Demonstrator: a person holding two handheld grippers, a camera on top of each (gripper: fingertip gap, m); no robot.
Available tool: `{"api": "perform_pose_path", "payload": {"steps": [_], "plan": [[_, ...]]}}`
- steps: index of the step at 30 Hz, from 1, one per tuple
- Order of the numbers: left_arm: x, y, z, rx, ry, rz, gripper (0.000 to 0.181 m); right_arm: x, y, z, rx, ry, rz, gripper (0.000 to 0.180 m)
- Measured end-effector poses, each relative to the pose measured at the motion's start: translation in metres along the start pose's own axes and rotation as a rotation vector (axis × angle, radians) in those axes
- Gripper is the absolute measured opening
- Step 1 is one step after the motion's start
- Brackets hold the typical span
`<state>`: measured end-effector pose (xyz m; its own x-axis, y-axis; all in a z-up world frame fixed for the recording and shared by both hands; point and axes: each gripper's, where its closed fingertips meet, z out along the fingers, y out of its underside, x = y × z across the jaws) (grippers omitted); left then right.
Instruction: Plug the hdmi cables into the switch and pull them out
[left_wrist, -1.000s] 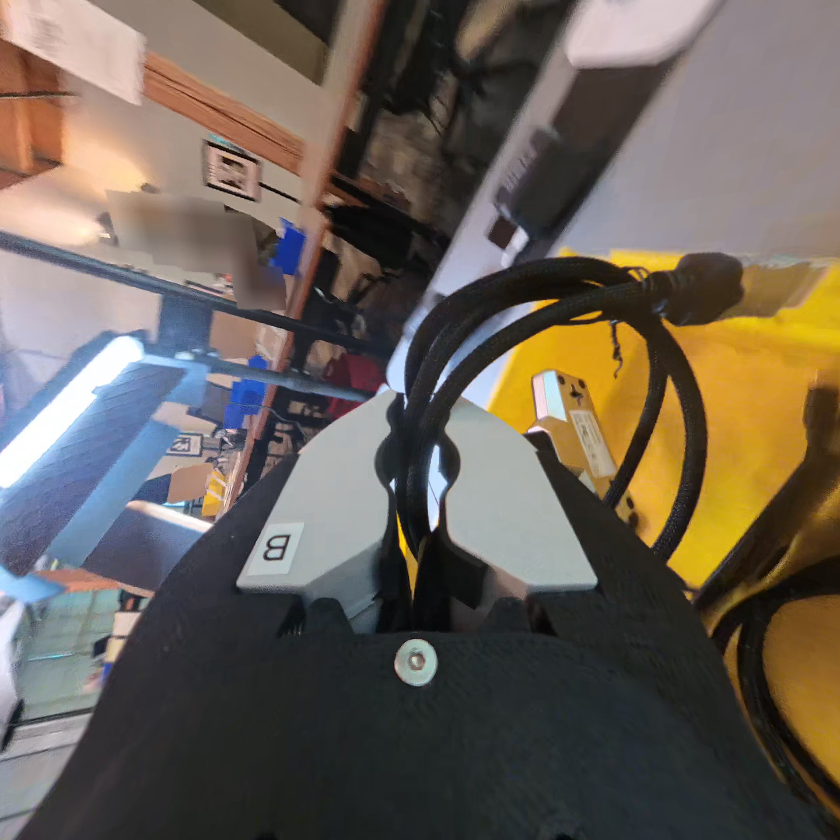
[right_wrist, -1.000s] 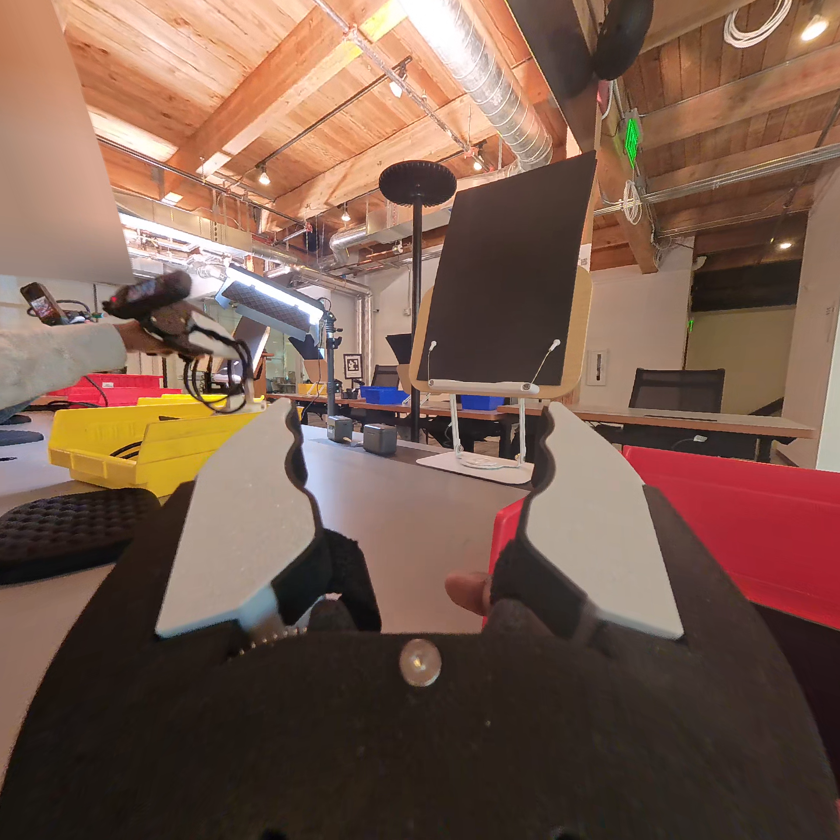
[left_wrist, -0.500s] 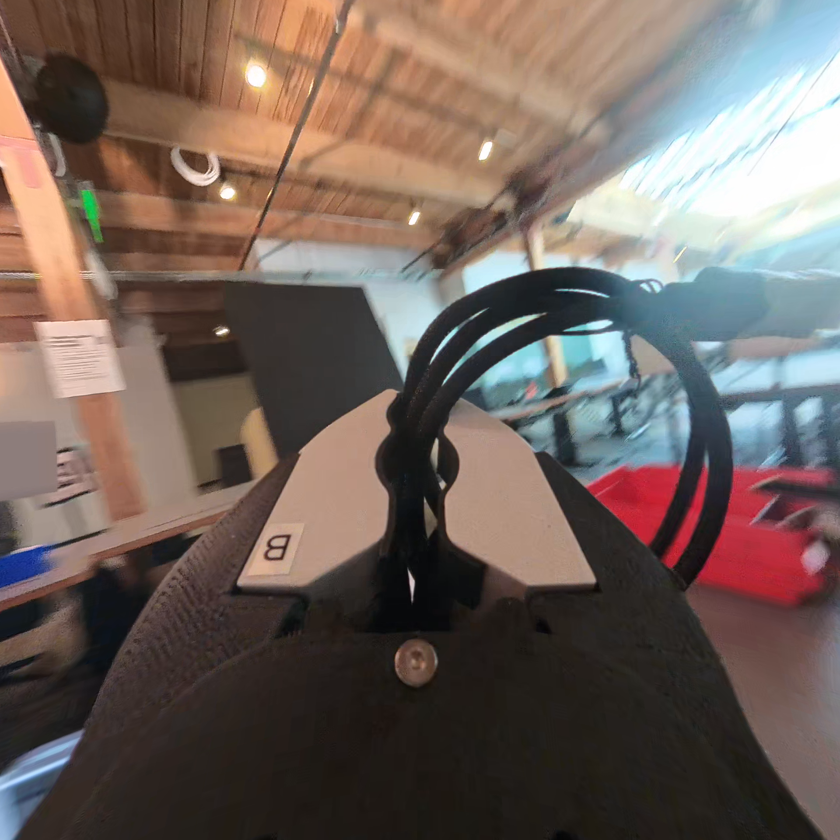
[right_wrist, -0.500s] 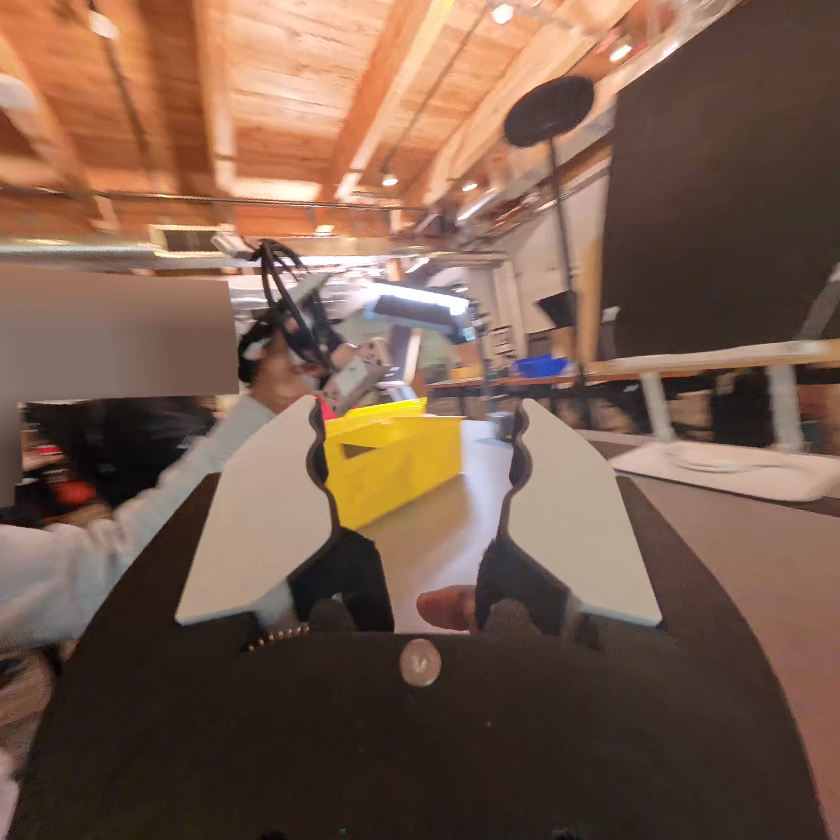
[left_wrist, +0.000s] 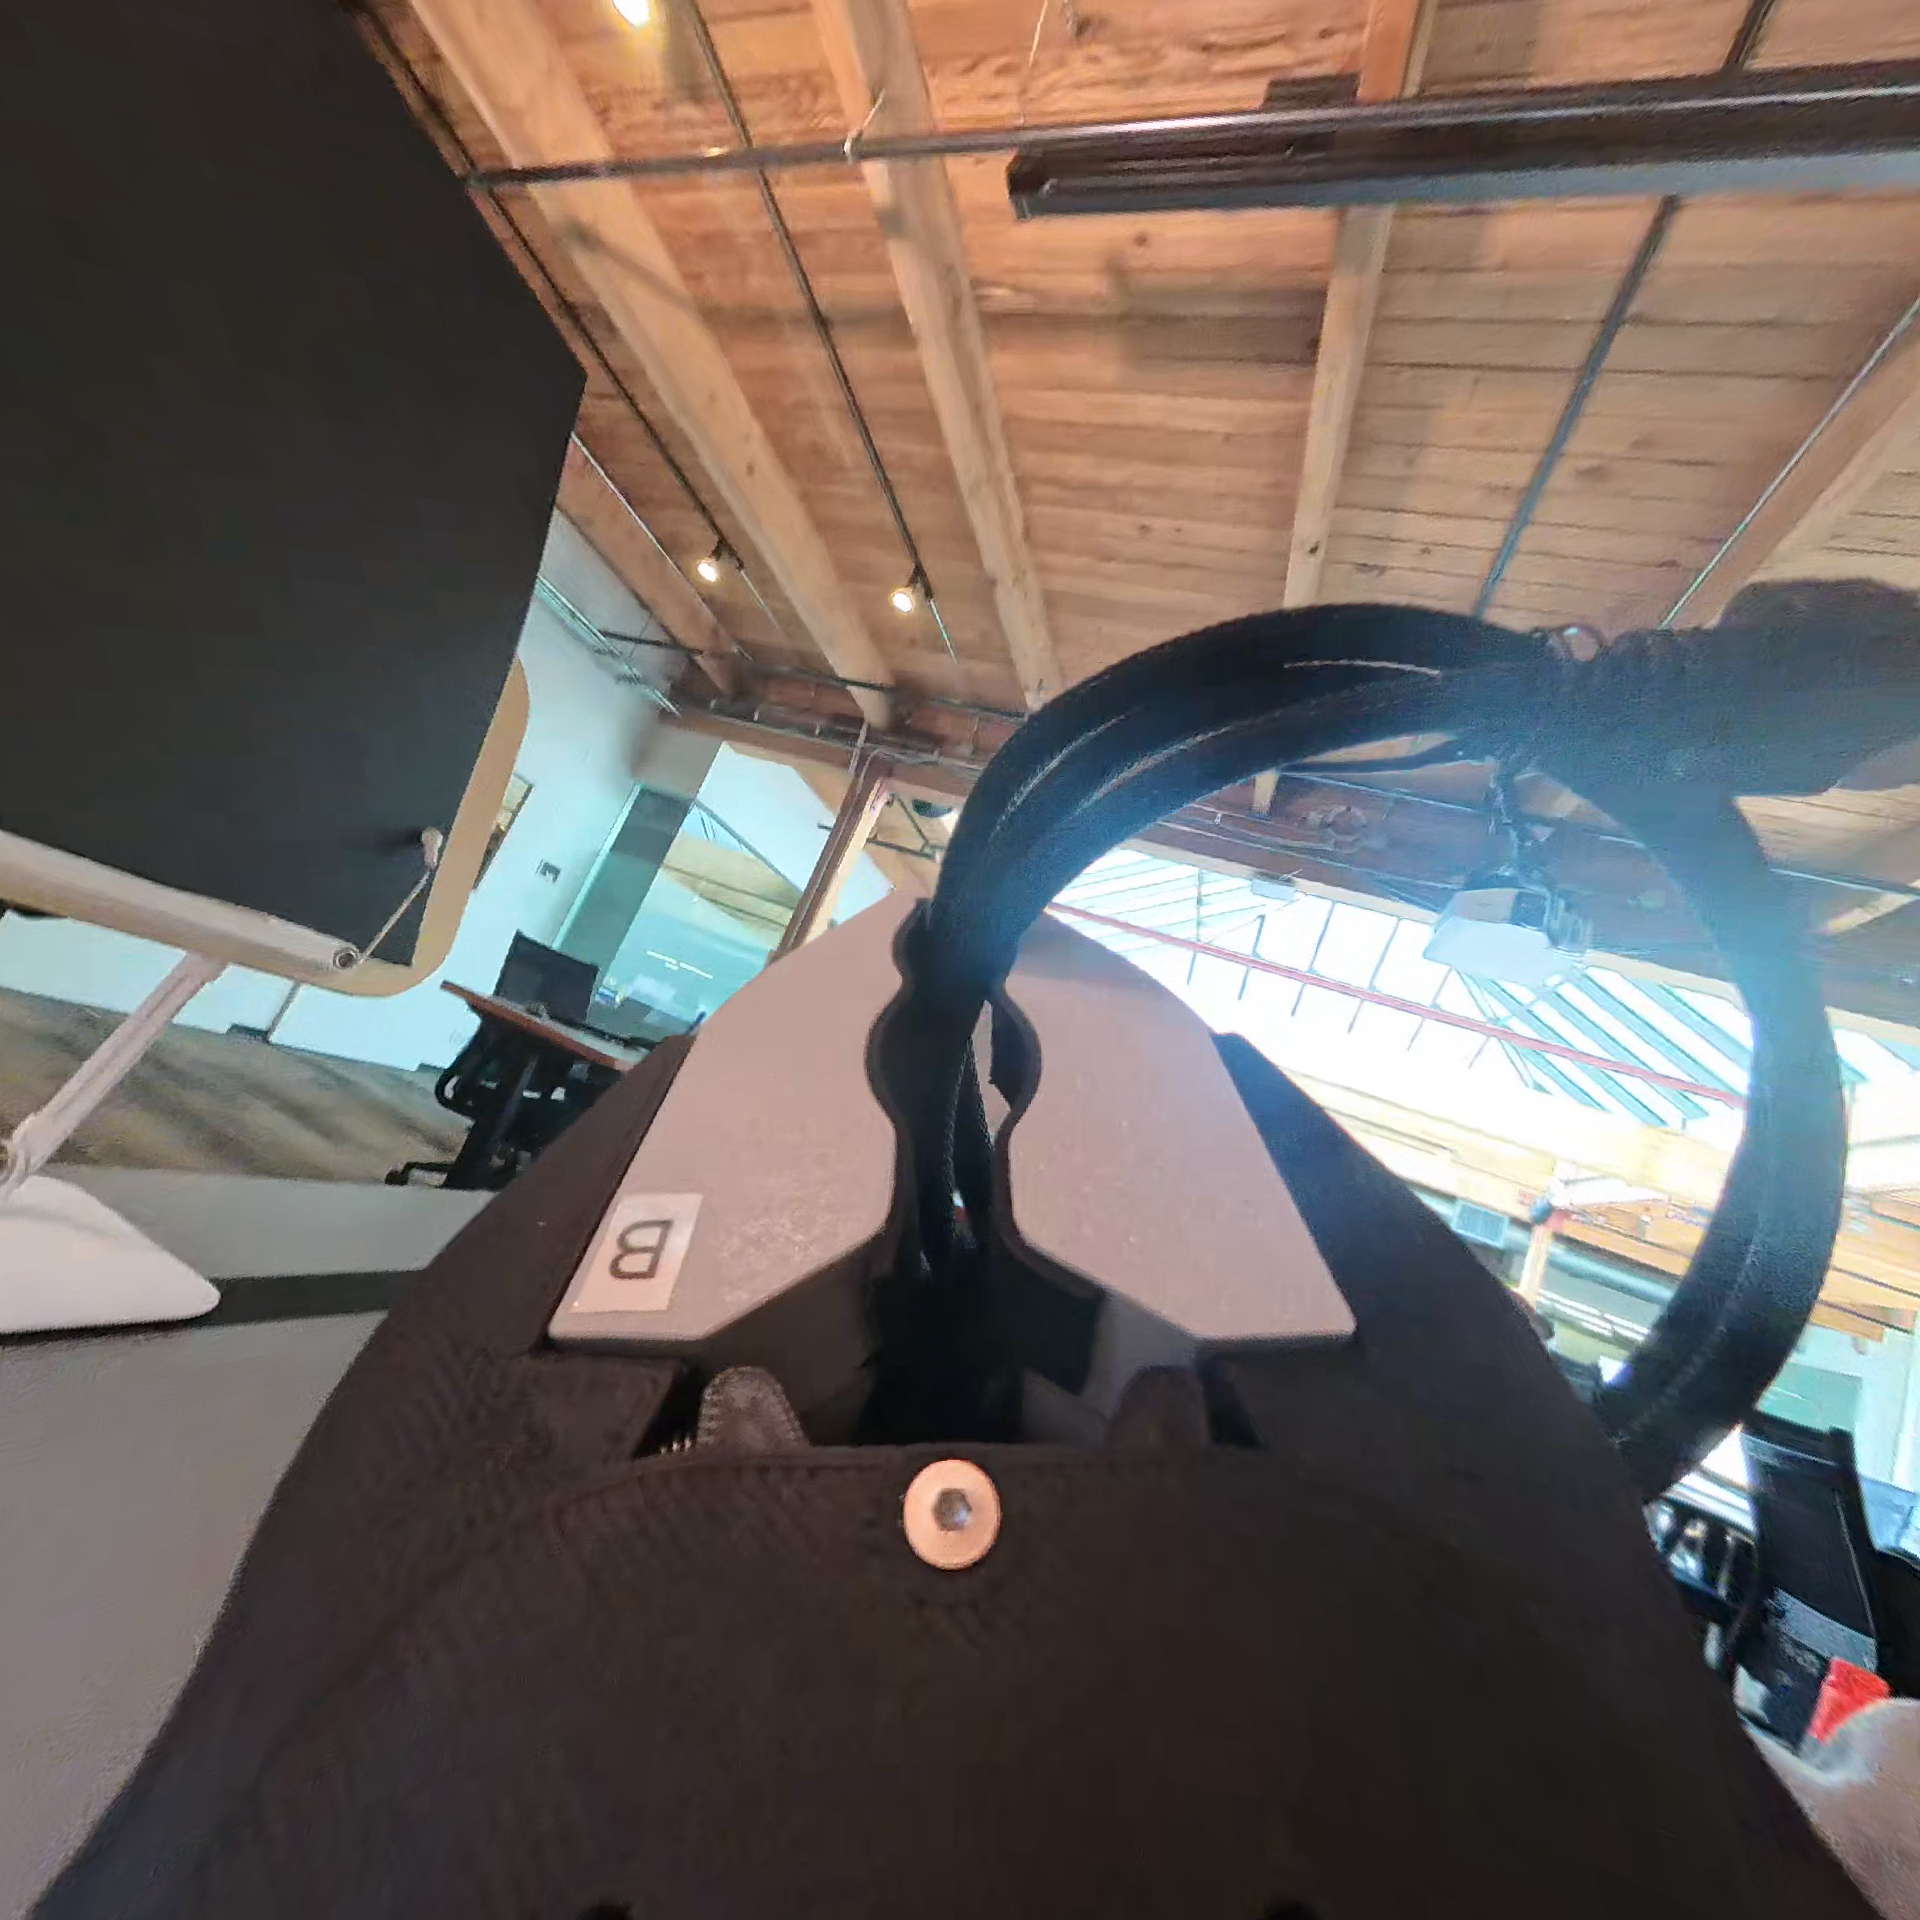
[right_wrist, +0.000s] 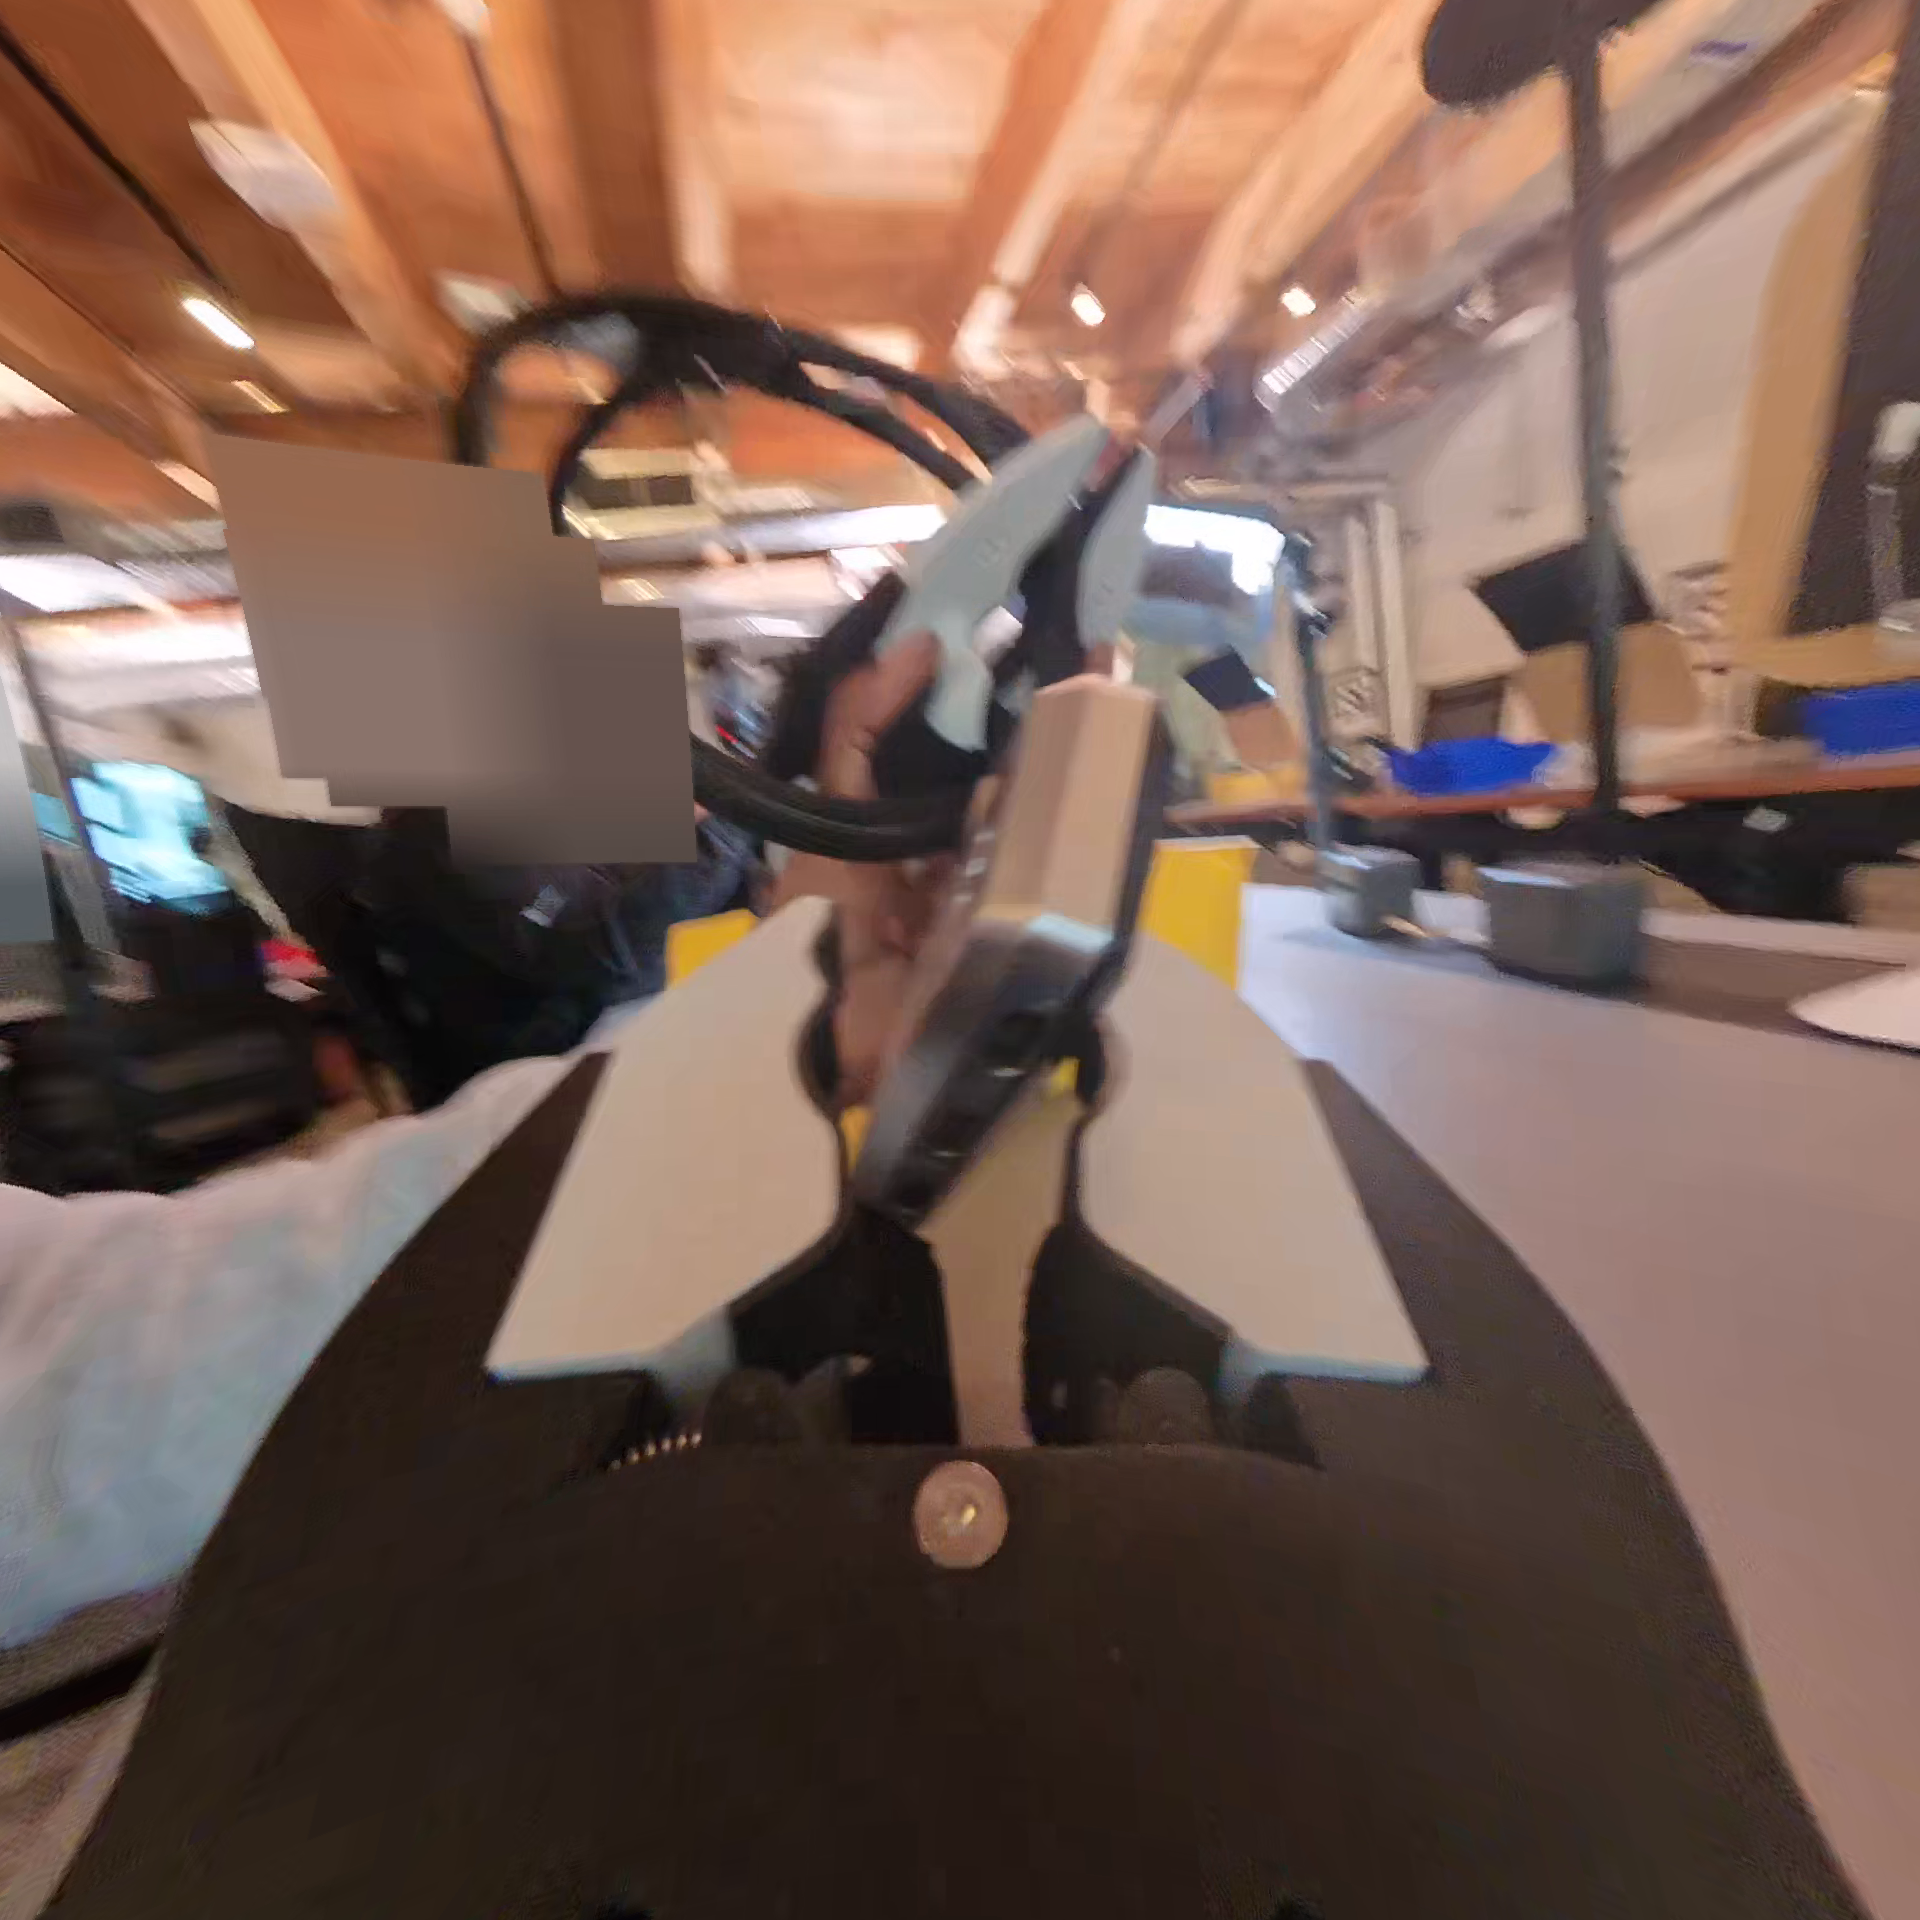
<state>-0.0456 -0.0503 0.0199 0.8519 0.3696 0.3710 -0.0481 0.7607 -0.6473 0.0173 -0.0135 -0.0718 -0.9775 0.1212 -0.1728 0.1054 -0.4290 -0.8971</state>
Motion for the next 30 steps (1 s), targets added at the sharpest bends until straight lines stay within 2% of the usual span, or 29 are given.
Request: {"api": "perform_pose_path", "payload": {"steps": [1, 5, 7, 10, 12, 14, 16, 19, 22, 24, 27, 30], "plan": [[0.001, 0.004, 0.0, -0.014, 0.005, -0.009, 0.007, 0.006, 0.005, -0.002, -0.04, 0.043, -0.03, 0.029], [-0.003, 0.011, -0.001, -0.068, -0.031, 0.013, 0.01, 0.025, -0.005, -0.012, -0.061, 0.136, -0.08, 0.023], [-0.02, 0.022, -0.002, -0.148, -0.122, 0.009, 0.022, 0.04, -0.015, -0.02, -0.076, 0.222, -0.176, 0.023], [-0.056, 0.048, -0.012, -0.334, -0.292, -0.019, 0.052, 0.065, -0.028, -0.036, -0.198, 0.374, -0.516, 0.022], [-0.08, 0.075, -0.03, -0.558, -0.419, -0.025, 0.057, 0.077, -0.047, -0.048, -0.232, 0.503, -0.828, 0.022], [-0.102, 0.088, -0.049, -0.722, -0.535, 0.029, 0.063, 0.085, -0.066, -0.06, -0.245, 0.603, -0.987, 0.022], [-0.116, 0.076, -0.056, -0.677, -0.637, 0.091, 0.067, 0.092, -0.081, -0.071, -0.255, 0.695, -1.097, 0.022], [-0.12, 0.033, -0.055, -0.468, -0.714, 0.192, 0.069, 0.1, -0.097, -0.084, -0.325, 0.82, -1.312, 0.022], [-0.098, -0.01, -0.044, -0.197, -0.63, 0.278, 0.072, 0.104, -0.08, -0.081, -0.464, 0.786, -1.449, 0.022], [-0.084, -0.025, -0.039, -0.079, -0.554, 0.3, 0.076, 0.105, -0.056, -0.073, -0.567, 0.725, -1.501, 0.022], [-0.072, -0.026, -0.032, -0.046, -0.461, 0.296, 0.079, 0.109, -0.026, -0.067, -0.746, 0.661, -1.598, 0.023], [-0.058, -0.026, -0.026, -0.004, -0.358, 0.272, 0.079, 0.105, -0.004, -0.063, -0.824, 0.578, -1.625, 0.023]]}}
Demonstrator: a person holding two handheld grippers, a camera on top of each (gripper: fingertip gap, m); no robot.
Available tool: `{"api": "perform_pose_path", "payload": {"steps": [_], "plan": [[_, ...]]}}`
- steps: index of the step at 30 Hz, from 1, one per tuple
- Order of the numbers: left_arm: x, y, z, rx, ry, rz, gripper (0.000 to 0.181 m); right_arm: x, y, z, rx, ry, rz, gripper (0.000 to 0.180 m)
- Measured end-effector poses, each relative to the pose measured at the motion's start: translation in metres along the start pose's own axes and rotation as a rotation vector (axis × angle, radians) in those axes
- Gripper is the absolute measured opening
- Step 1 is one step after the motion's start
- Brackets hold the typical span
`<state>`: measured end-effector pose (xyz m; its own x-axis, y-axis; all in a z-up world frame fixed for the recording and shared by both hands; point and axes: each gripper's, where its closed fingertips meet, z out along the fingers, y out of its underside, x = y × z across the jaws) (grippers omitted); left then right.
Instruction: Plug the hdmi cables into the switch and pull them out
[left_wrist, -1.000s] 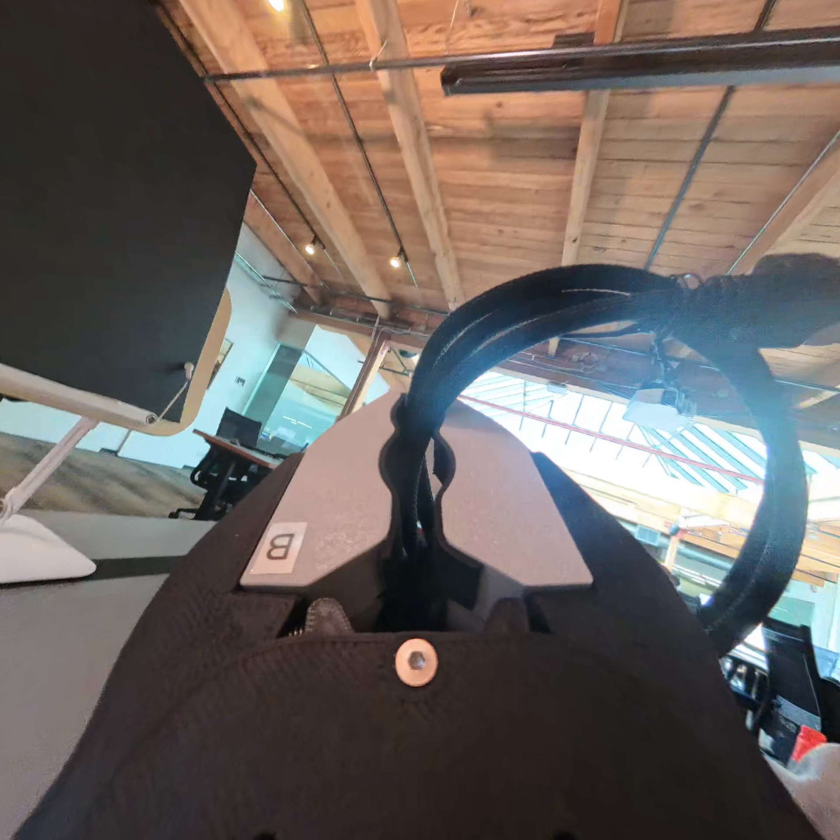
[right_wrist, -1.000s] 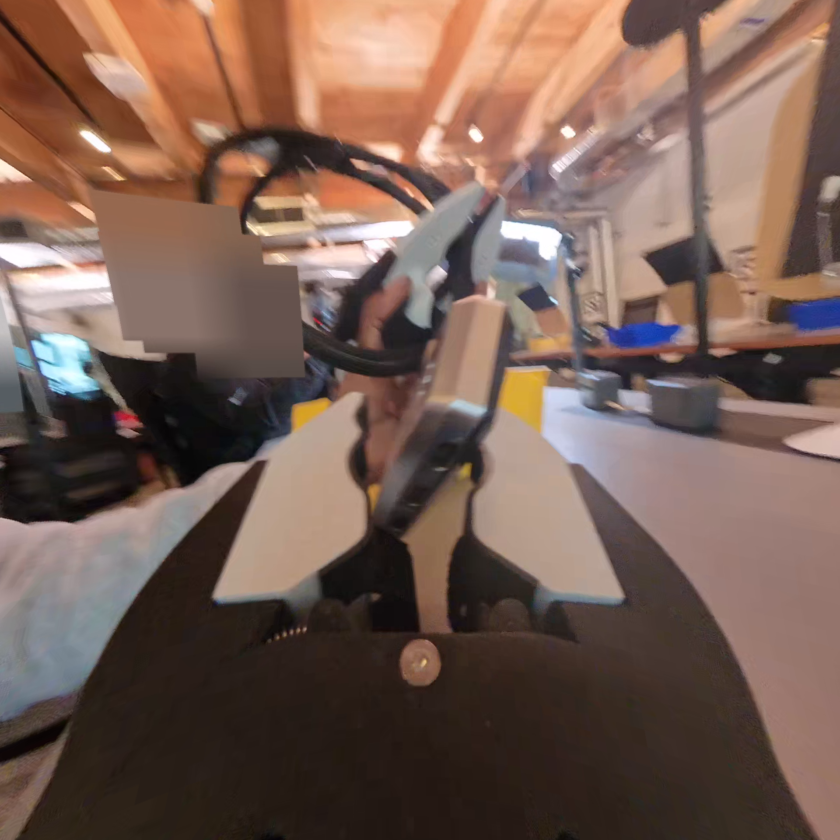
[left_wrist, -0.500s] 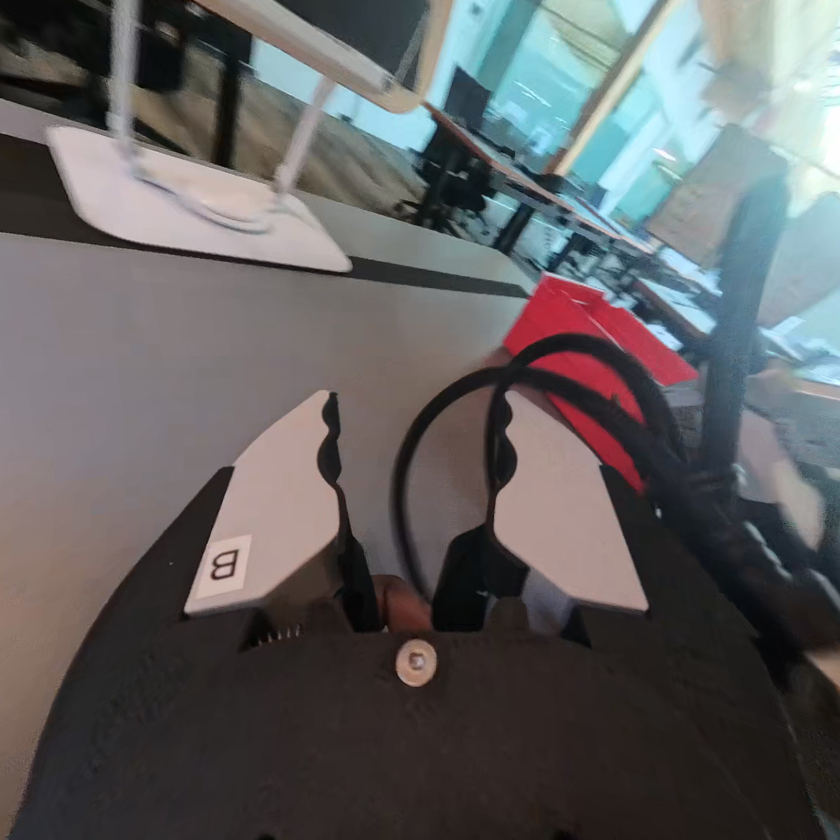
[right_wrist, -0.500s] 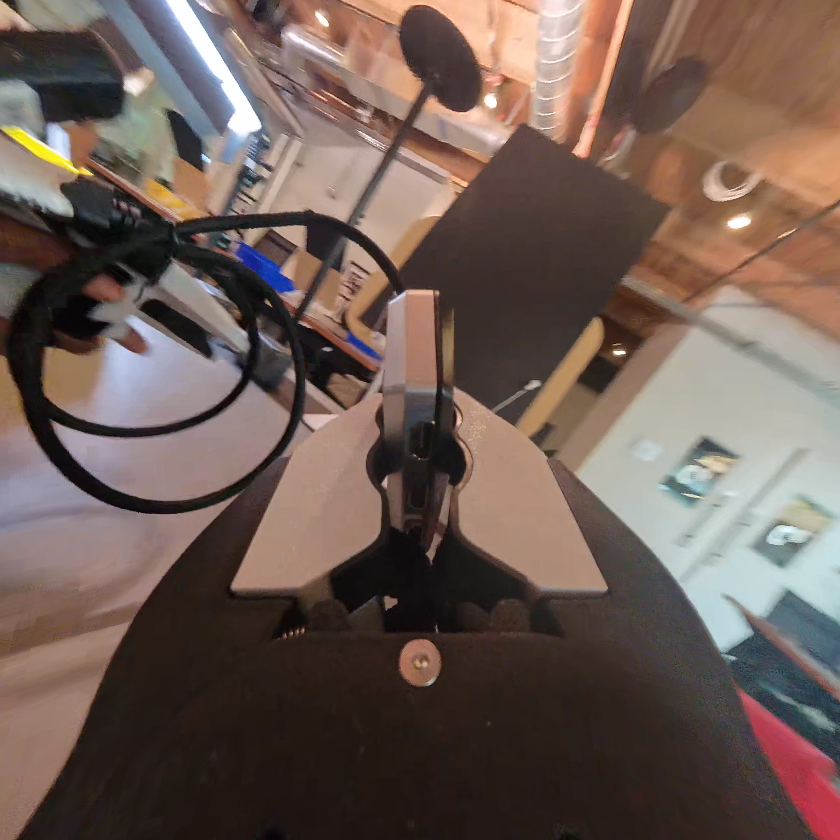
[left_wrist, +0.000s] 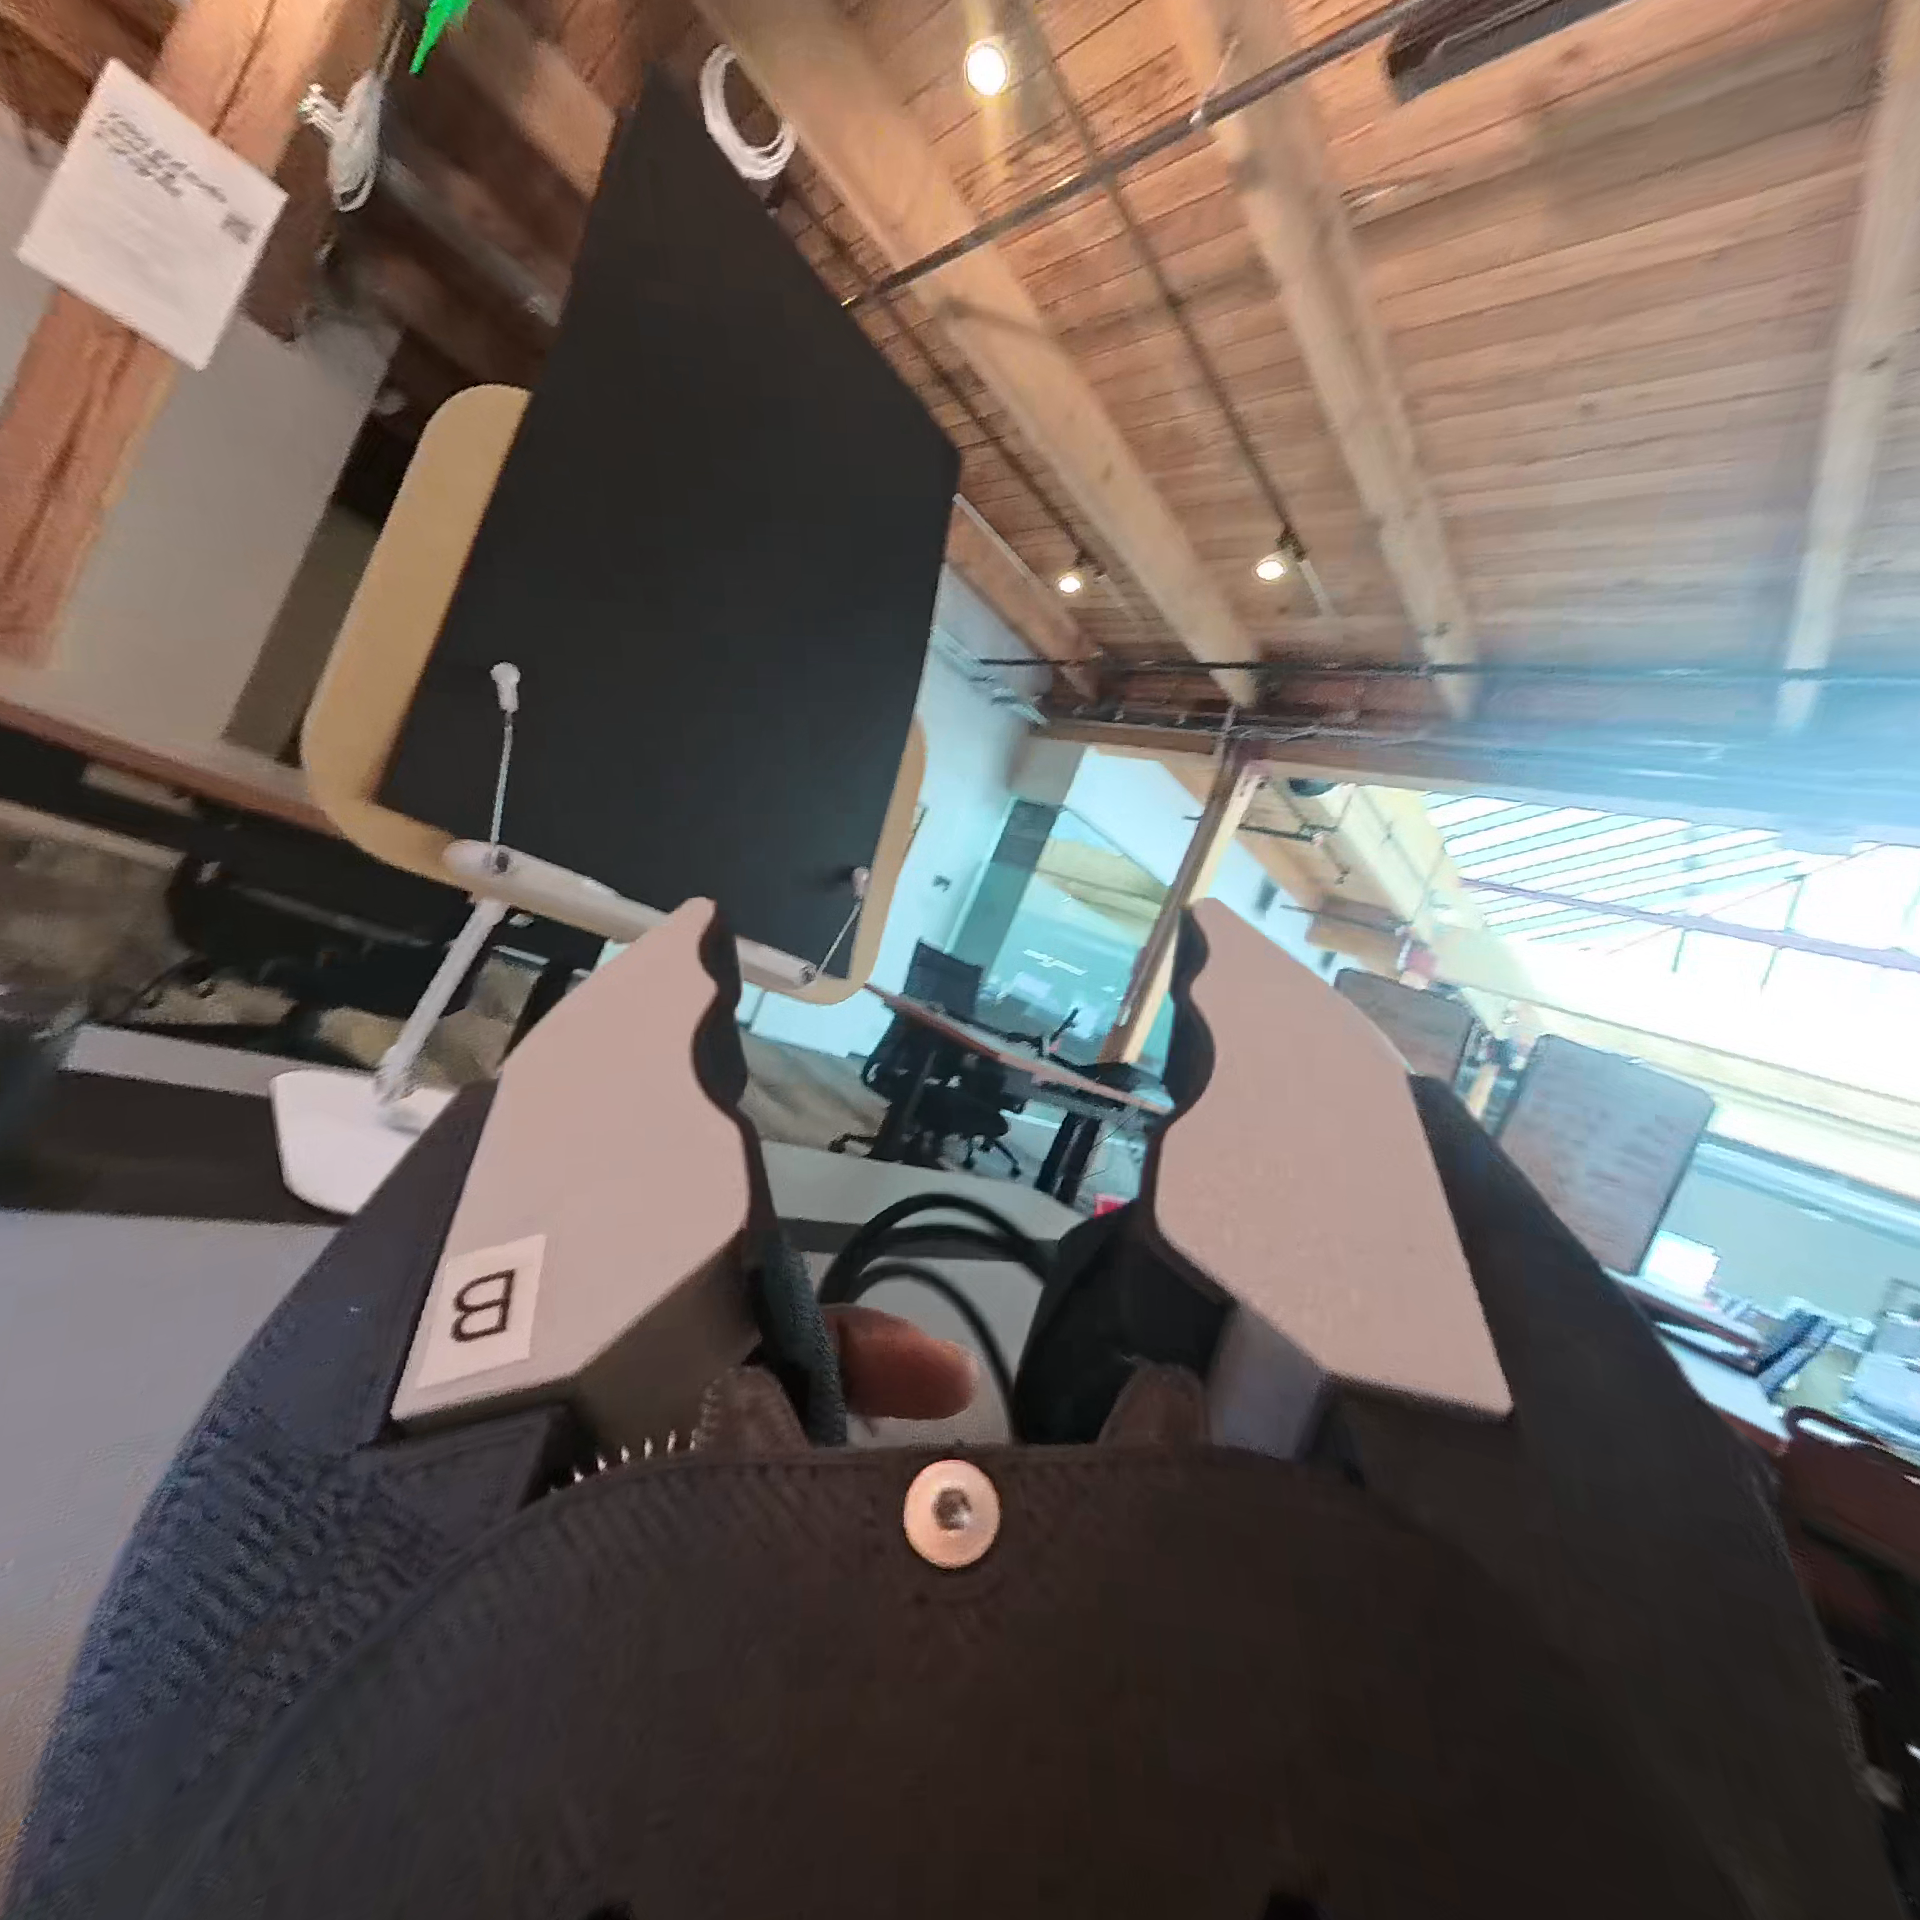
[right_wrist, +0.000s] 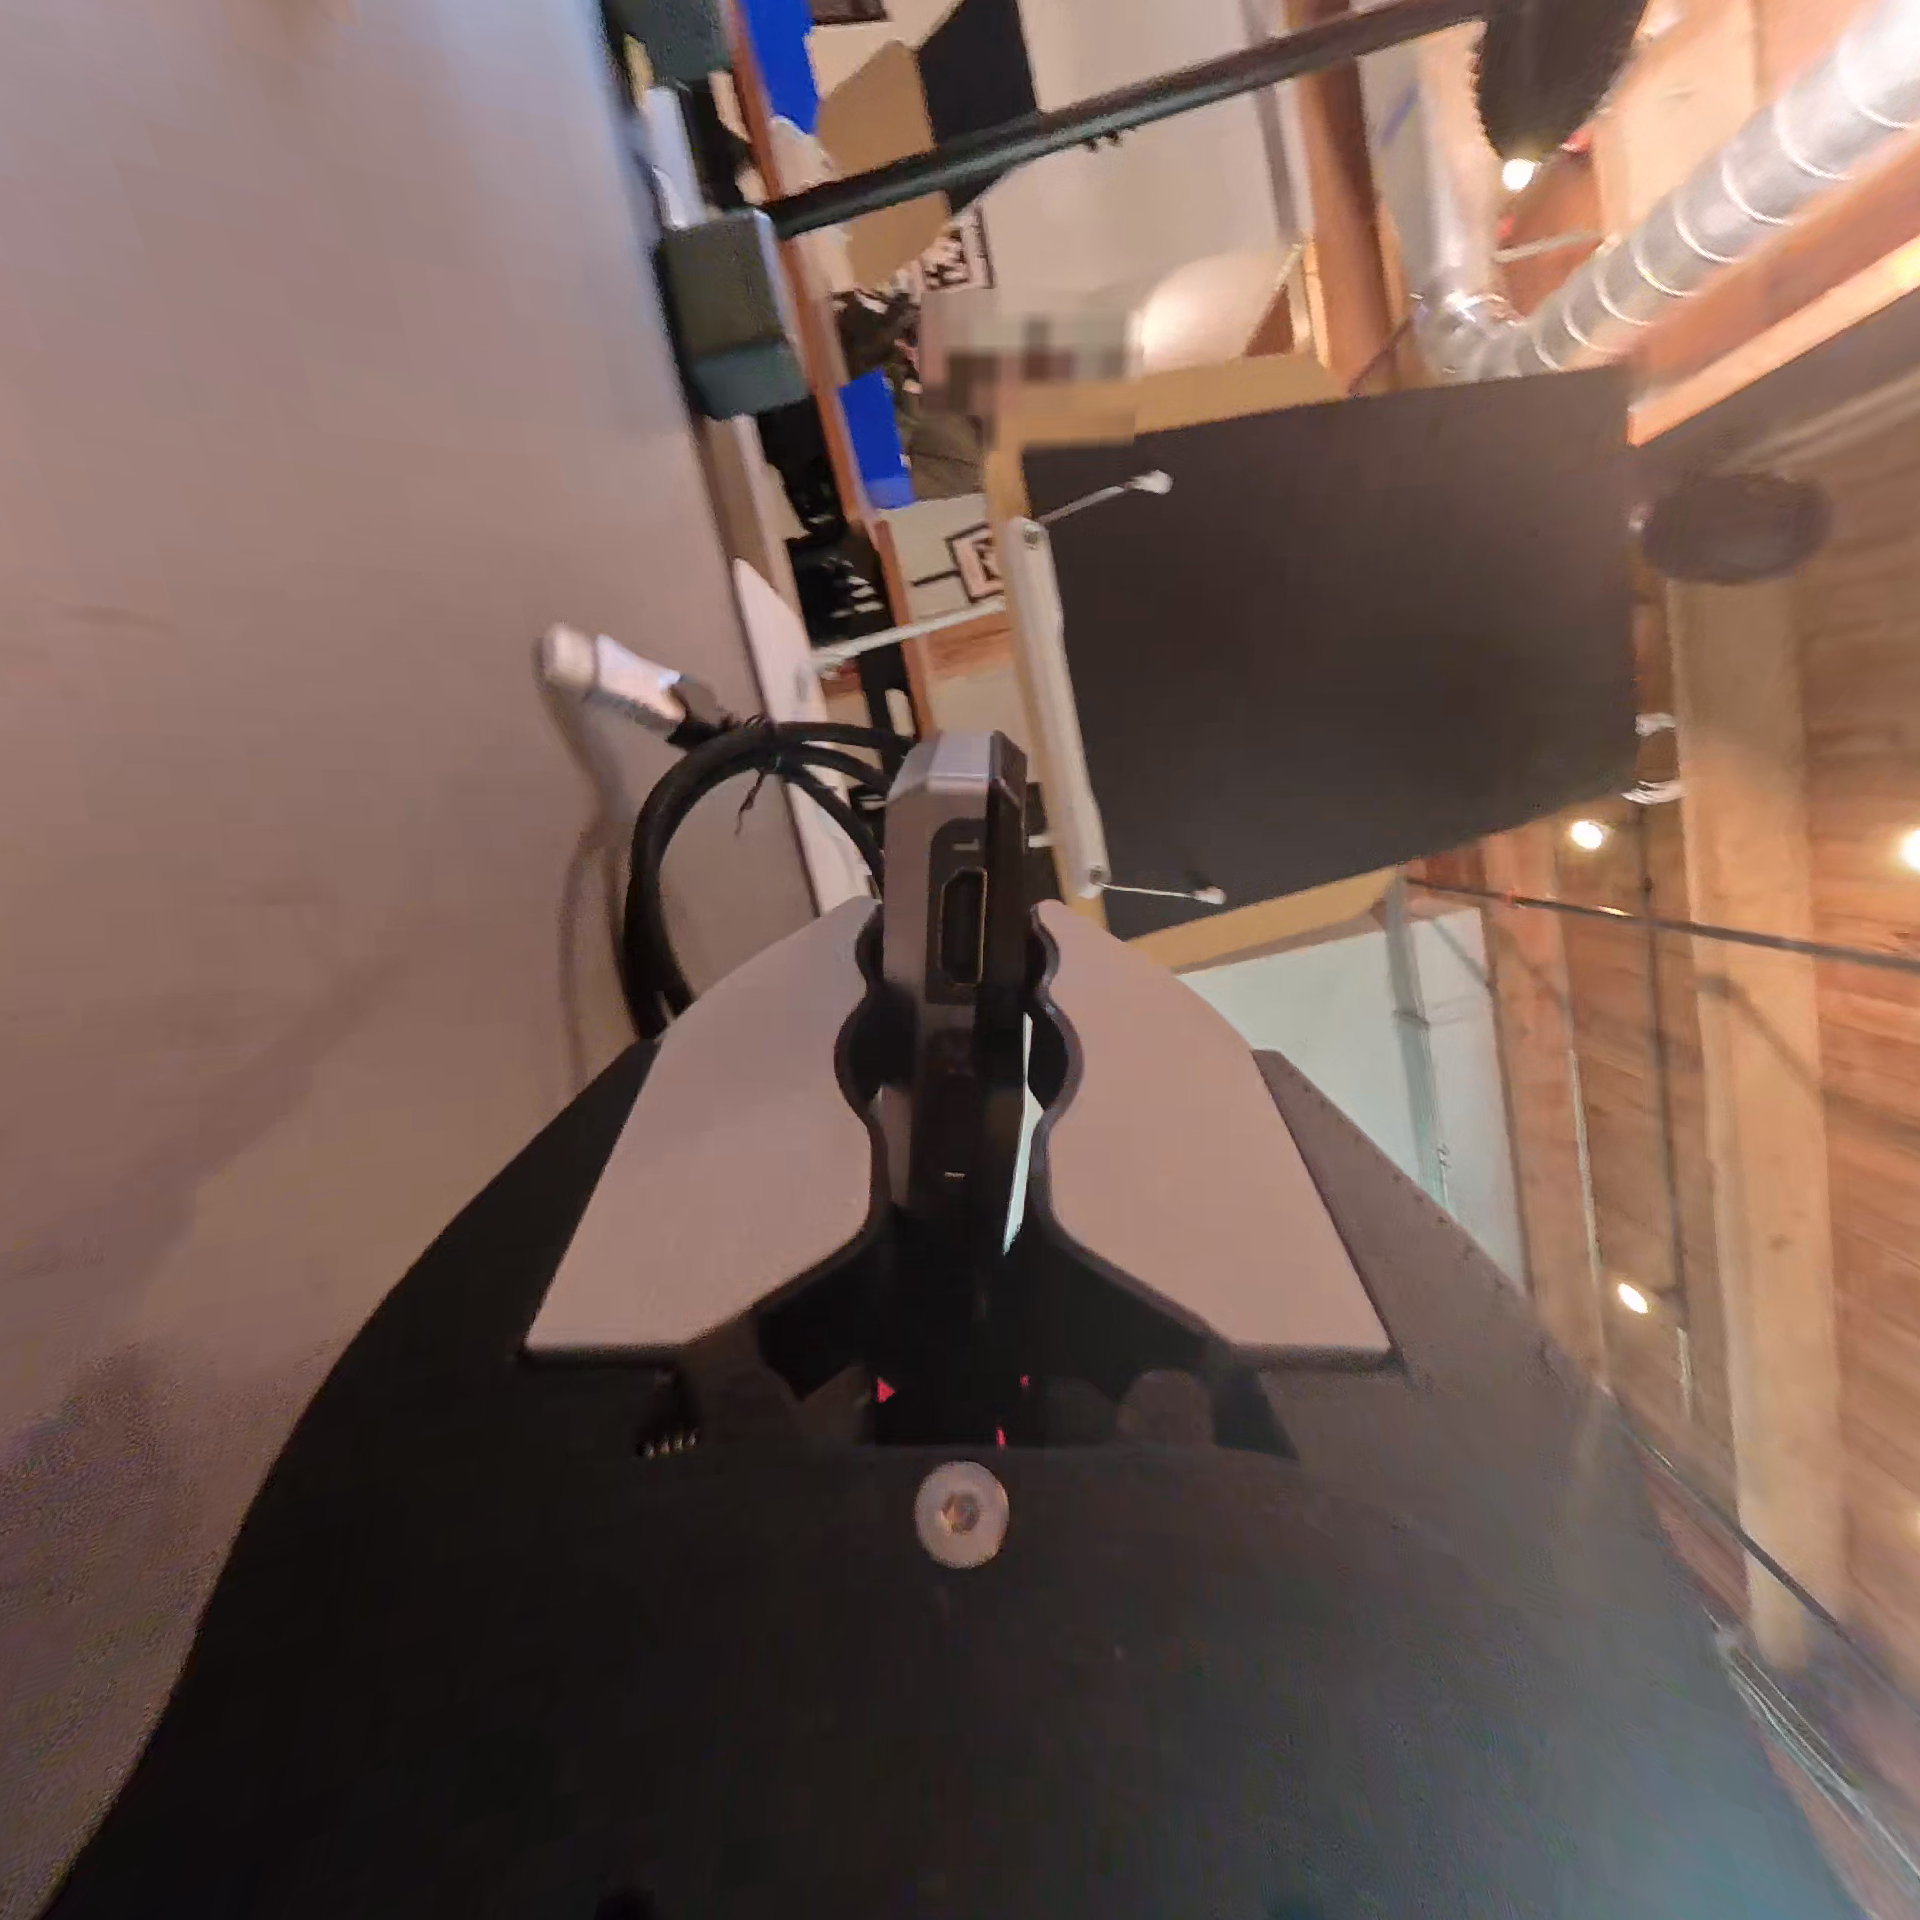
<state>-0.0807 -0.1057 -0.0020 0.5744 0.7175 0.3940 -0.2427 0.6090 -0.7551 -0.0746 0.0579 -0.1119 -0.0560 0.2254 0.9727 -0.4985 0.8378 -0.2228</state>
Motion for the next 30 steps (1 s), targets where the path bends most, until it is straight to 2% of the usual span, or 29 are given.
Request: {"api": "perform_pose_path", "payload": {"steps": [8, 12, 14, 20, 24, 27, 30], "plan": [[0.01, 0.013, 0.004, -0.05, 0.06, -0.013, 0.072, -0.068, -0.013, -0.005, -0.003, -0.351, 0.002, 0.024], [0.013, 0.036, 0.007, -0.178, 0.082, -0.012, 0.071, -0.072, -0.014, -0.007, 0.007, -0.366, -0.048, 0.026], [0.017, 0.048, 0.007, -0.245, 0.095, 0.014, 0.071, -0.07, -0.015, -0.007, 0.024, -0.363, -0.03, 0.034], [0.02, 0.052, 0.007, -0.263, 0.098, 0.088, 0.071, -0.062, -0.038, -0.017, 0.201, -0.352, 0.025, 0.054], [0.018, 0.054, 0.007, -0.272, 0.096, 0.066, 0.07, -0.048, -0.065, -0.035, 0.39, -0.419, 0.292, 0.064], [0.021, 0.057, 0.007, -0.285, 0.113, 0.093, 0.07, -0.008, -0.083, -0.05, 0.61, -0.387, 0.618, 0.065], [0.026, 0.06, 0.007, -0.295, 0.124, 0.188, 0.071, 0.035, -0.081, -0.06, 0.775, -0.359, 0.982, 0.067]]}}
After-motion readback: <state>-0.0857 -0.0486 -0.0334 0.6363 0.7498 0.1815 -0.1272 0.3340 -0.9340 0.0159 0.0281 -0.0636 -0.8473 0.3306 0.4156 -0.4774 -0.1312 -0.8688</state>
